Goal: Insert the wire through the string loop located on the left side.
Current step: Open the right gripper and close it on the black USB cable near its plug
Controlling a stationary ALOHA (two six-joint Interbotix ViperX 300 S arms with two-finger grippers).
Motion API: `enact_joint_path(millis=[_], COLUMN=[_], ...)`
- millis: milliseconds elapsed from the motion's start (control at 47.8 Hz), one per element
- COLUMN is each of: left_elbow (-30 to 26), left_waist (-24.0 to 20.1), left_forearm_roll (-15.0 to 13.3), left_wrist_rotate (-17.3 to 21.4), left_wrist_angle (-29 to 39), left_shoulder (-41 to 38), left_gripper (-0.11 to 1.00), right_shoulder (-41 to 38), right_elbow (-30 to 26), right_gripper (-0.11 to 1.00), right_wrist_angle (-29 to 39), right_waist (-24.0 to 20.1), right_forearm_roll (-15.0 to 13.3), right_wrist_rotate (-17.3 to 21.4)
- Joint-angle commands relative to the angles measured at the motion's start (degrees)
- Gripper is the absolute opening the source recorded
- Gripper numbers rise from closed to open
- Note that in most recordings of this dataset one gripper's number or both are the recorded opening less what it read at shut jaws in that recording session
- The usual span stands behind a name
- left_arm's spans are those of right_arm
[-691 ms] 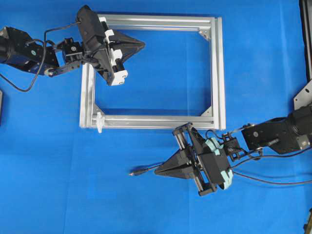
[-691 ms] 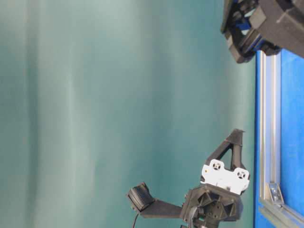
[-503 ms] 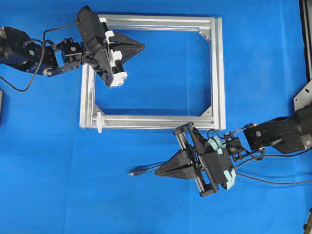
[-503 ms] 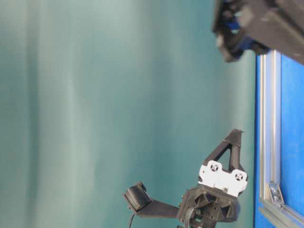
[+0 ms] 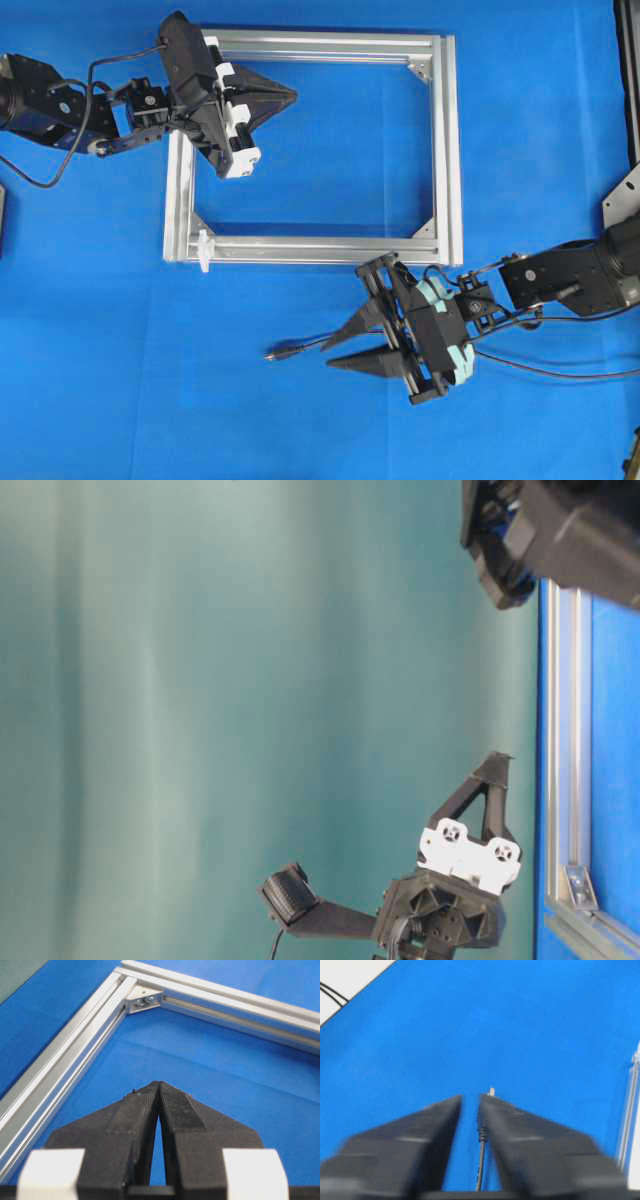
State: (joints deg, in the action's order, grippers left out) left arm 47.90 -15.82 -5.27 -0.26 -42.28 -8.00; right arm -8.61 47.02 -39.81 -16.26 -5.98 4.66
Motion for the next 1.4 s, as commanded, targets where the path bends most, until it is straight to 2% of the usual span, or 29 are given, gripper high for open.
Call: enact_joint_path(millis=[0, 105, 168, 272, 524, 754, 1005, 1131, 1215, 1298, 1382], left_elbow=[-1.0, -0.9, -0.9, -1.0, -0.7, -0.9, -0.8, -0.7, -0.7, -0.7, -0.7], left_waist=[0.1, 0.2, 0.2, 0.2, 0.2, 0.1, -0.3, -0.4, -0.4, -0.4, -0.4], left_forearm_roll=[0.1, 0.2, 0.1, 0.2, 0.1, 0.2, 0.2, 0.1, 0.2, 0.2, 0.2], left_wrist_rotate=[0.0, 0.0, 0.0, 0.0, 0.0, 0.0, 0.0, 0.0, 0.0, 0.0, 0.0], left_wrist_angle=[-0.3, -0.3, -0.3, -0.3, -0.3, -0.3, -0.3, -0.3, -0.3, -0.3, -0.3], left_shoulder=[1.7, 1.7, 1.7, 1.7, 1.7, 1.7, 1.8, 1.8, 1.7, 1.8, 1.7], left_gripper=[0.00, 0.00, 0.00, 0.00, 0.00, 0.00, 0.00, 0.00, 0.00, 0.00, 0.00], right_shoulder=[1.8, 1.7, 1.6, 1.1, -4.6, -11.7, -13.4, -13.4, -13.4, -13.3, -13.1], right_elbow=[-1.1, -1.2, -1.5, -1.8, -3.3, -5.9, -5.8, -5.8, -5.7, -5.3, -4.7], right_gripper=[0.45, 0.77, 0.90, 0.84, 0.86, 0.86, 0.85, 0.81, 0.71, 0.53, 0.26], right_wrist_angle=[-0.3, 0.0, 0.1, 0.0, -2.0, -5.0, -5.4, -5.4, -5.4, -5.4, -5.9], right_waist=[-0.4, -0.4, -0.4, -0.4, -1.1, -1.7, -1.9, -1.9, -1.9, -1.9, -1.8], right_forearm_roll=[0.8, 1.3, 1.6, 2.0, 5.1, 9.1, 9.6, 9.7, 9.7, 9.7, 9.8], right_wrist_rotate=[0.6, 0.8, 0.8, 1.0, 1.1, 1.8, 3.3, 3.3, 3.3, 3.3, 3.3])
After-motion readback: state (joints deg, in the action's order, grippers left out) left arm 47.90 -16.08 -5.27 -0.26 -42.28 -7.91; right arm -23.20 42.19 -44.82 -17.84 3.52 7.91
